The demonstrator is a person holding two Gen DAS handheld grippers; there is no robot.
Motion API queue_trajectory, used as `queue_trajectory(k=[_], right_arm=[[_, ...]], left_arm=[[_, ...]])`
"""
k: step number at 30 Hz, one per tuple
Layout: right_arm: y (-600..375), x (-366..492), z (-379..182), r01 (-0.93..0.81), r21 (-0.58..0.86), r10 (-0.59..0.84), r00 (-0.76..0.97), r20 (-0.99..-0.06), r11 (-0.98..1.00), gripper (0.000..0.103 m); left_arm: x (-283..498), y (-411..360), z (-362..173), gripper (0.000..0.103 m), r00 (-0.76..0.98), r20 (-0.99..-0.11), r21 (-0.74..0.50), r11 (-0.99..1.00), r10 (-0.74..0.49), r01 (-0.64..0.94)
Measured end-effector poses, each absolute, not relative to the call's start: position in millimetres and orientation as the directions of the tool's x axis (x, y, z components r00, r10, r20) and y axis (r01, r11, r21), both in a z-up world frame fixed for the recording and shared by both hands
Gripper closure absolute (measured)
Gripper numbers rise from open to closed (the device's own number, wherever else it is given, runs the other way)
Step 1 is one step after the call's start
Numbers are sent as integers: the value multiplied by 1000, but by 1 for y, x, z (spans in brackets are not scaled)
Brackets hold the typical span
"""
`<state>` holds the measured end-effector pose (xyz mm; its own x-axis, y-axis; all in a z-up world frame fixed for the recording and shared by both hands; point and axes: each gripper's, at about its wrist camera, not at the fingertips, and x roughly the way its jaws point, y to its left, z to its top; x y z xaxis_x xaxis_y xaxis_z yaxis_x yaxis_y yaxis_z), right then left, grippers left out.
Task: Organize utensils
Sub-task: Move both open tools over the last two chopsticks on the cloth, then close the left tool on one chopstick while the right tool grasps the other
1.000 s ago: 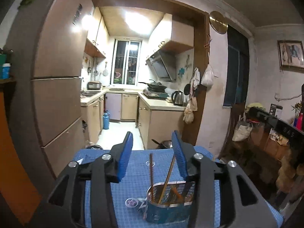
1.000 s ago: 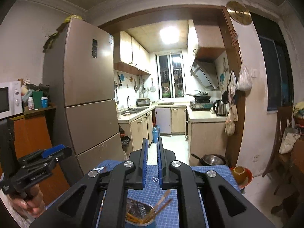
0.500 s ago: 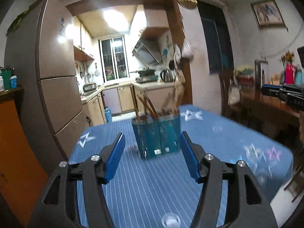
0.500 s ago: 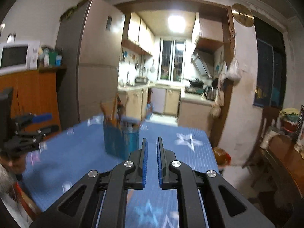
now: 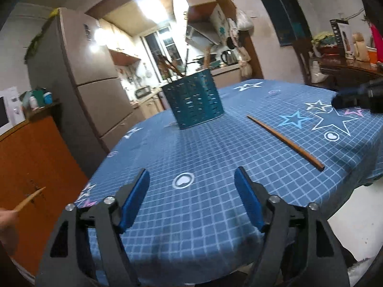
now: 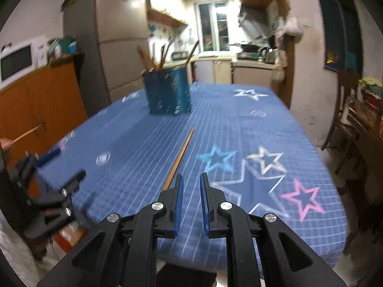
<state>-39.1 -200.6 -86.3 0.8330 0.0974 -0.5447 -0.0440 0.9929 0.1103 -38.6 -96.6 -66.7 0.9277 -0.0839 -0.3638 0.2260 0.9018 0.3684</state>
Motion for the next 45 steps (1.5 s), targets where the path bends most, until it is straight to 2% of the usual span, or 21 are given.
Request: queue_trajectory(k=[3, 7, 9, 10, 13, 17, 20, 23, 28, 33, 36, 39, 45], right_arm=[[-189, -36, -91, -90, 108, 134, 833, -537, 990, 87], [-185, -35, -86, -128, 127, 175, 844, -507, 984, 86], [-184, -37, -83, -128, 121, 171, 855, -490, 984, 78], [-184, -39, -82, -124, 123, 169, 861, -480, 985, 77], [-187, -43, -83, -109, 147, 167, 865, -473, 983, 77], [-189, -55, -87, -74, 145, 134, 874, -468, 987, 77], [-187, -67, -91, -47, 134, 105, 878, -467, 990, 77], [-185, -74, -99, -28, 157, 100, 878, -469, 987, 77], [-173, -75, -114, -12, 138, 77, 878, -472, 990, 78], [-162, -79, -121, 0, 101, 44, 901, -433, 995, 79], [-153, -82, -126, -7, 80, 40, 904, -426, 997, 79], [-145, -84, -130, -10, 54, 32, 907, -420, 998, 79], [-134, -77, -137, -1, 34, 16, 902, -431, 999, 79]], left_arm=[[-47, -94, -60, 32, 941, -336, 398, 901, -32, 173], [-57, -95, -47, 31, 957, -288, 420, 895, -25, 150], [-58, -94, -47, 31, 955, -296, 415, 896, -29, 156], [-57, -93, -48, 31, 948, -314, 403, 899, -43, 174], [-56, -97, -49, 31, 938, -337, 394, 893, -79, 217], [-67, -99, -52, 31, 938, -319, 405, 875, -138, 266], [-71, -81, -49, 31, 946, -297, 377, 895, -126, 238], [-68, -58, -49, 32, 941, -326, 315, 927, -96, 204], [-63, -56, -61, 55, 921, -383, 278, 941, -74, 191], [-53, -69, -81, 70, 909, -408, 274, 937, -90, 216], [-36, -68, -96, 72, 880, -471, 228, 956, -59, 186], [-29, -65, -106, 72, 870, -493, 219, 961, -37, 166], [-27, -61, -114, 73, 887, -458, 190, 969, -53, 156]])
